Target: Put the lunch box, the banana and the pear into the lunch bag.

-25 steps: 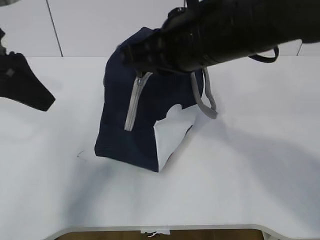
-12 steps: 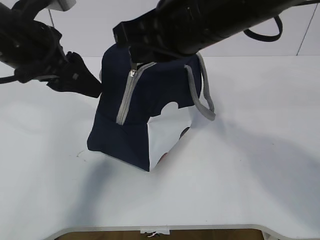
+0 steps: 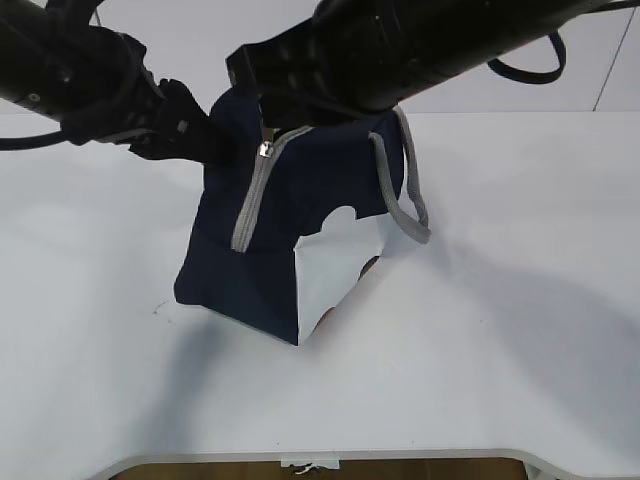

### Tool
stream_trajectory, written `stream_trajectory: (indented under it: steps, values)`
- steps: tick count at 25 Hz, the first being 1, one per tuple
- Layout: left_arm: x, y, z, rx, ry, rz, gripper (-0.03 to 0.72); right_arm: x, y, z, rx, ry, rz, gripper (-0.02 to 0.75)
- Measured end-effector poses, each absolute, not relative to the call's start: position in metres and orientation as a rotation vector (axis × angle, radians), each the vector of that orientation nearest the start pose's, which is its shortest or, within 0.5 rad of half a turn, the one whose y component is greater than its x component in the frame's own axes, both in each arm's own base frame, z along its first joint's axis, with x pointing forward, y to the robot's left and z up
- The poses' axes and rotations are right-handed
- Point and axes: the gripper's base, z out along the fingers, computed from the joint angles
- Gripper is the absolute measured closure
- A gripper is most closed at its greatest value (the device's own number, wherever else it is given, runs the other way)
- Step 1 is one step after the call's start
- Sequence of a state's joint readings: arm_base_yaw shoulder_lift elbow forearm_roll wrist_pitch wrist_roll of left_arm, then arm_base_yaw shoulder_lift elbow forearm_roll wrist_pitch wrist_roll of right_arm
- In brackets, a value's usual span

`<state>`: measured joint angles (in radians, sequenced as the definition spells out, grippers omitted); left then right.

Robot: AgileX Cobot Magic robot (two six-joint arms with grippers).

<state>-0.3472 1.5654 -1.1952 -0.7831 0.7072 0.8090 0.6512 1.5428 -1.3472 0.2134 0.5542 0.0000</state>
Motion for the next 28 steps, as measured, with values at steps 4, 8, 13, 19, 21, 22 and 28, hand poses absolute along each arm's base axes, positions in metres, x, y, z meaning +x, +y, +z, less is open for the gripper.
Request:
stream_trajectory:
  steps: [4,8,13,19,21,22,28]
  values:
    - [0.305,-0.157,0.292,0.822,2.253,-0.675,0.631,0.276,0.223,0.344,-0.593,2.210,0.571,0.737]
    - [0.302,-0.157,0.291,0.853,2.270,-0.688,0.688,0.276,0.223,0.344,-0.594,2.214,0.570,0.737]
    - [0.297,-0.154,0.286,0.971,2.313,-0.653,0.690,0.276,0.223,0.343,-0.595,2.216,0.570,0.737]
    - [0.291,-0.152,0.287,1.042,2.332,-0.637,0.691,0.280,0.220,0.343,-0.579,2.218,0.563,0.737]
    - [0.287,-0.150,0.293,1.054,2.315,-0.618,0.691,0.283,0.217,0.344,-0.559,2.207,0.558,0.737]
    - [0.285,-0.148,0.295,1.065,2.309,-0.606,0.691,0.285,0.215,0.344,-0.547,2.201,0.556,0.737]
    - [0.276,-0.145,0.304,1.107,2.300,-0.595,0.691,0.302,0.196,0.346,-0.457,2.181,0.525,0.737]
